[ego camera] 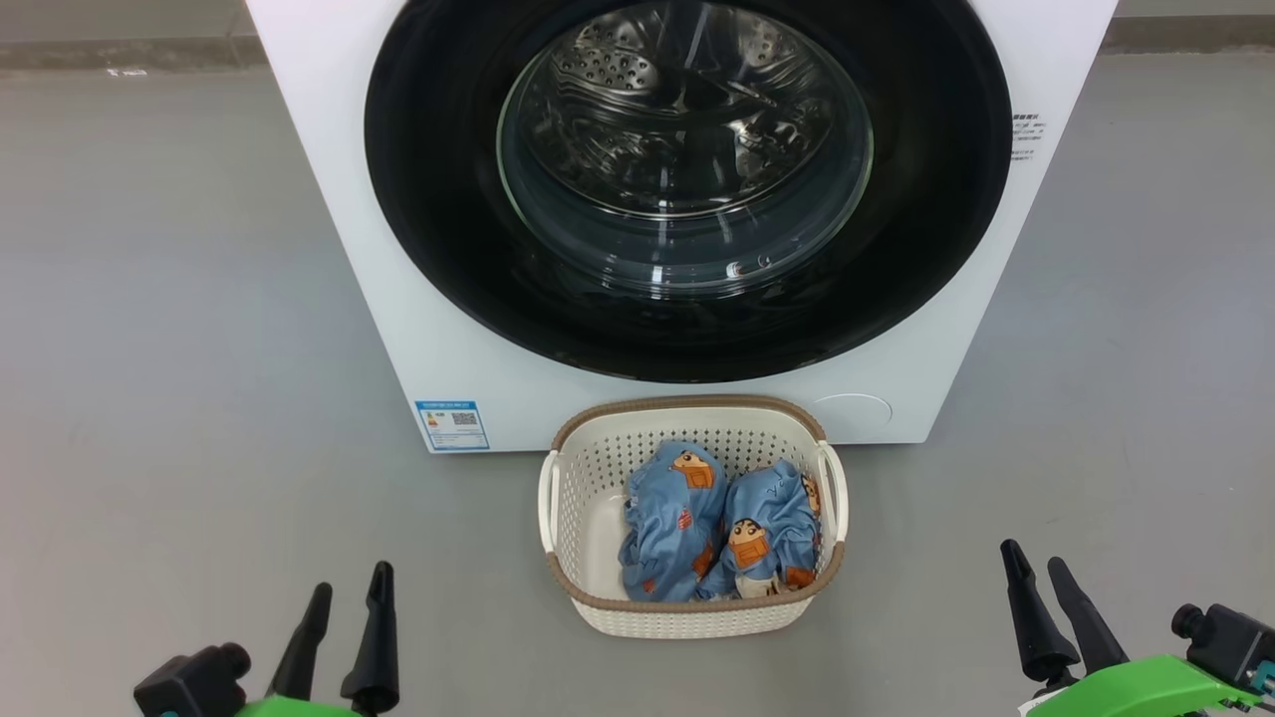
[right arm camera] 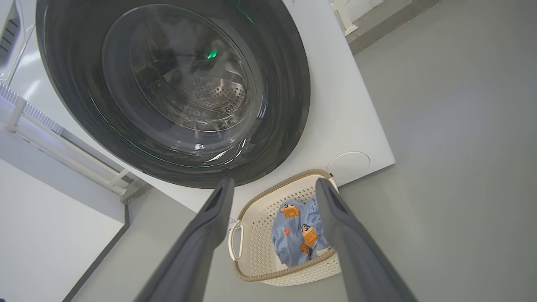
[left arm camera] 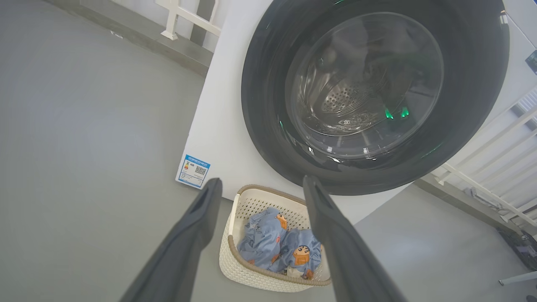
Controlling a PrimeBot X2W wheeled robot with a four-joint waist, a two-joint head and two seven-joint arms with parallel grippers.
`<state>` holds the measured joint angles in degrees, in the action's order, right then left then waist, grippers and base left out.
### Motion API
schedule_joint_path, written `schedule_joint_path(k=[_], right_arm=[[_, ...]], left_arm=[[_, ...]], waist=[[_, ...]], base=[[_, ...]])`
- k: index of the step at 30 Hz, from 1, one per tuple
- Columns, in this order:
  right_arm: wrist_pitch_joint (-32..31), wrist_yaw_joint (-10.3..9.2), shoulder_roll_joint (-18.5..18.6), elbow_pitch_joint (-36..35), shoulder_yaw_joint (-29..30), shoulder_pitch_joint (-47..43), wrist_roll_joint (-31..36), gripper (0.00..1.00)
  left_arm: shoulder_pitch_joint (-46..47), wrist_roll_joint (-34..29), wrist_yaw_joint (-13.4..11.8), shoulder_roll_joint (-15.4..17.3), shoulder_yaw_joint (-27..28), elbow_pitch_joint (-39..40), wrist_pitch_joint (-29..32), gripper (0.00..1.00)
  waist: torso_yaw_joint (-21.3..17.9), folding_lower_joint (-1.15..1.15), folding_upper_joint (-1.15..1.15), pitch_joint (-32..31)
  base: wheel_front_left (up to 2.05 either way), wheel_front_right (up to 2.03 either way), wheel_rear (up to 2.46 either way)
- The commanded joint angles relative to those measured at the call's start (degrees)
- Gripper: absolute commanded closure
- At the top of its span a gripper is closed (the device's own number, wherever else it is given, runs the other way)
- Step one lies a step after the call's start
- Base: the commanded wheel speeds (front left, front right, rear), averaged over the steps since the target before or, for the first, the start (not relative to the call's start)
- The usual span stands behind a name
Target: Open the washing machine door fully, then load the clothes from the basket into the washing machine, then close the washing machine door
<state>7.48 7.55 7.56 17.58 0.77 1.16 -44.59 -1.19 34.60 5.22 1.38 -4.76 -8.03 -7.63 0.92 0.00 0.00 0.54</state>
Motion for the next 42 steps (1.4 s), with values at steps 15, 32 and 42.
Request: schedule_joint_path(k=[15, 32, 42], right_arm=[[3.24, -0.05, 1.81, -2.07, -1.22, 1.09, 9.94, 0.00], [6.09, -0.06, 2.09, -2.99, -0.50, 0.00, 20.61, 0.00], [7.52, -0.06, 2.26, -3.47, 0.20, -0.39, 26.07, 0.00]], left_arm=[[0.38, -11.50, -1.18, 1.22, 0.03, 3.84, -3.07, 0.00], [-0.37, -23.01, -1.77, 1.40, -0.84, 5.15, -5.93, 0.00], [-0.63, -28.04, -2.27, 1.50, -0.79, 5.76, -7.37, 0.00]], waist=[[0.21, 0.00, 0.00, 0.16], [0.42, 0.00, 0.00, -0.05], [0.35, 0.00, 0.00, 0.04]], base=[[0.00, 0.00, 0.00], [0.00, 0.00, 0.00], [0.00, 0.00, 0.00]])
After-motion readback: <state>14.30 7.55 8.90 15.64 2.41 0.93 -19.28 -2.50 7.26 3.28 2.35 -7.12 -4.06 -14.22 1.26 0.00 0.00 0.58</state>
